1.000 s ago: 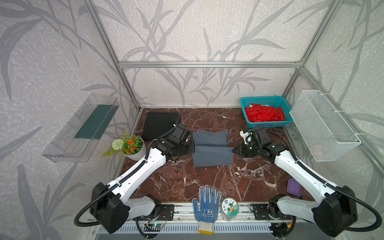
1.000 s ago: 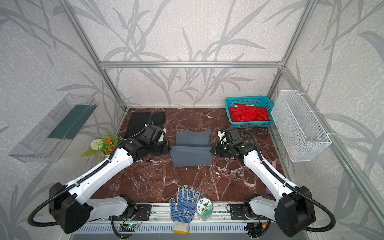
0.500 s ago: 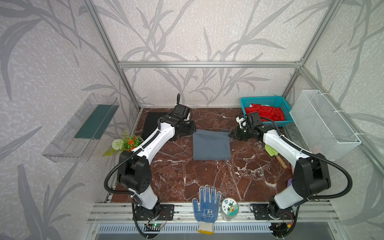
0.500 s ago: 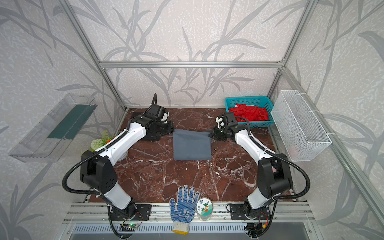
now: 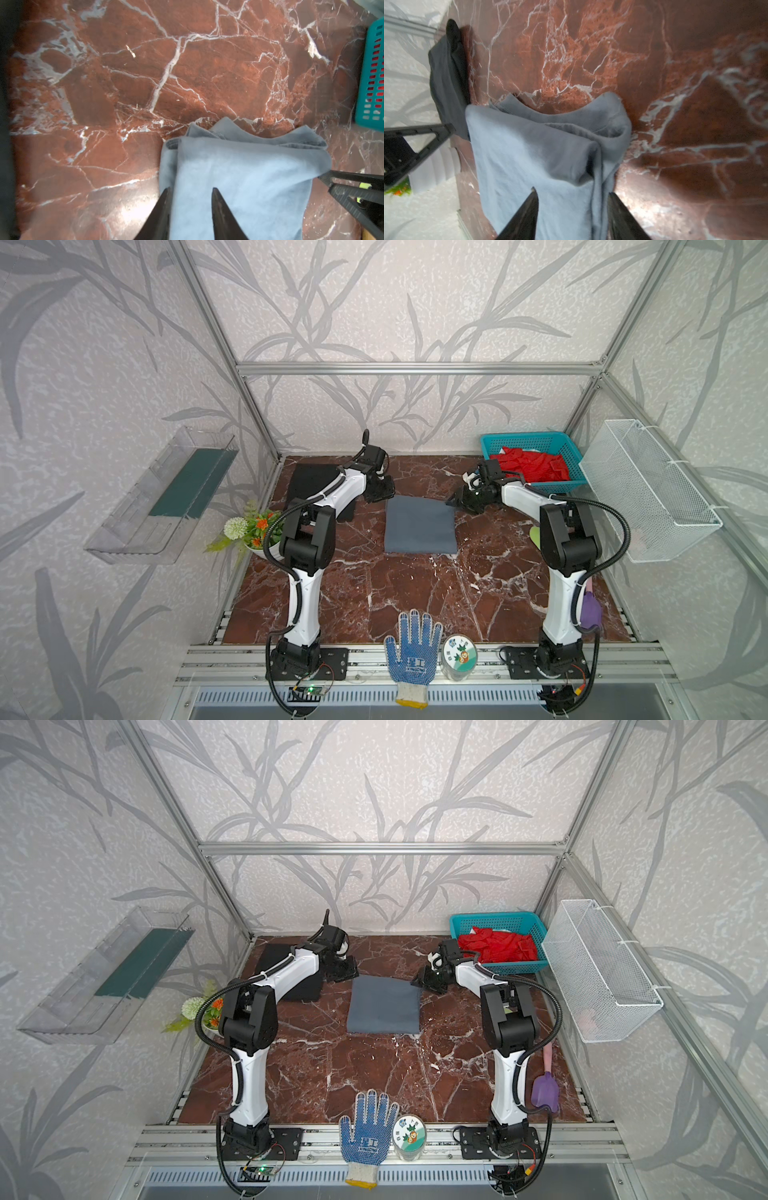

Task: Fold and stack the t-shirts
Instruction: 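Lift the near edge and fold it over toward the far edge with both grippers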

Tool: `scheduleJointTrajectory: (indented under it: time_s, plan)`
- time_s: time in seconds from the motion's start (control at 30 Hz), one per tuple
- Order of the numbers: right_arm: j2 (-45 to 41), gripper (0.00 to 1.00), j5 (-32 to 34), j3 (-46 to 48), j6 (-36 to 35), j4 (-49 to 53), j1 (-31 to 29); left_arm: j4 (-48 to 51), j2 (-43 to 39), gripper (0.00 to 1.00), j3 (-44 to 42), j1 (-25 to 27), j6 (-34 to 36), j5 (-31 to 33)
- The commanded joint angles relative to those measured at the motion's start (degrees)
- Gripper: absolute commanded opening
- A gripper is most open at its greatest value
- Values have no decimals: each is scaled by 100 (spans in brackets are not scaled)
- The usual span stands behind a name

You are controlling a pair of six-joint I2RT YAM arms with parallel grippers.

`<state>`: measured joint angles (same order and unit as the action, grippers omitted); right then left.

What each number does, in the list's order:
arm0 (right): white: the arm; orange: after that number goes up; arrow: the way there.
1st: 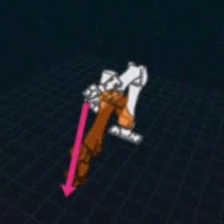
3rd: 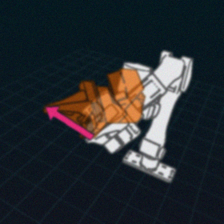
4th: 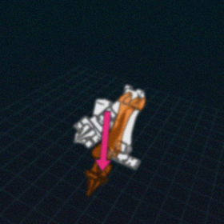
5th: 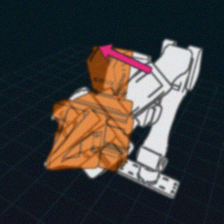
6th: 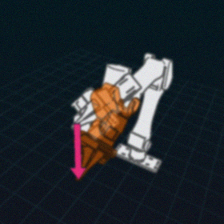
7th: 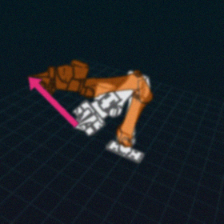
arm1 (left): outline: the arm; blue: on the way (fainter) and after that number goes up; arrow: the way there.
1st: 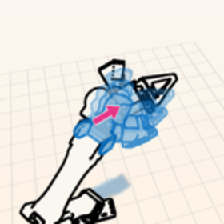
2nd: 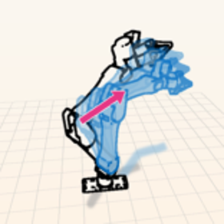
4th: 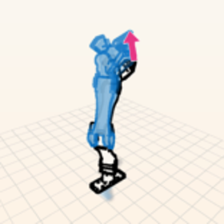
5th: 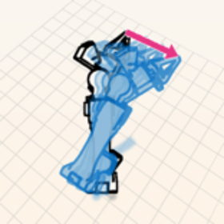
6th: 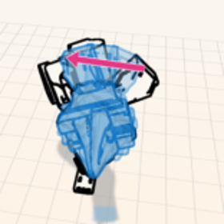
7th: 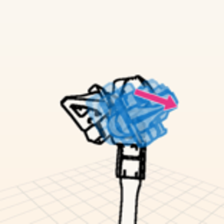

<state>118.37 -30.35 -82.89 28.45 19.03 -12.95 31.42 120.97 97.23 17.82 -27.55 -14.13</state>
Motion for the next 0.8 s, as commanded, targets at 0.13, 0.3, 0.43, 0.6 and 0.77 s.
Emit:
scheduleJointTrajectory:
  time_s: [0.13, 0.3, 0.43, 0.6, 0.77]
  plan:
    - [-699, 43, 256, 307, -158, -154, -375, -1572, -880, 36, -1311, 122, 10, -166]
    - [-163, 29, 113, -69, 4, -224, -620, -2104, -552, 32, -1435, 195, -394, -461]
    - [324, 28, 220, -299, 65, -408, -603, -2248, -115, 32, -1142, 195, -500, -488]
    - [787, 28, 436, -597, -25, -467, -393, -2151, 551, 32, -653, 178, -540, -531]
    - [1120, 27, 296, -572, 113, -597, -162, -2307, 946, 29, -589, 152, -737, -433]
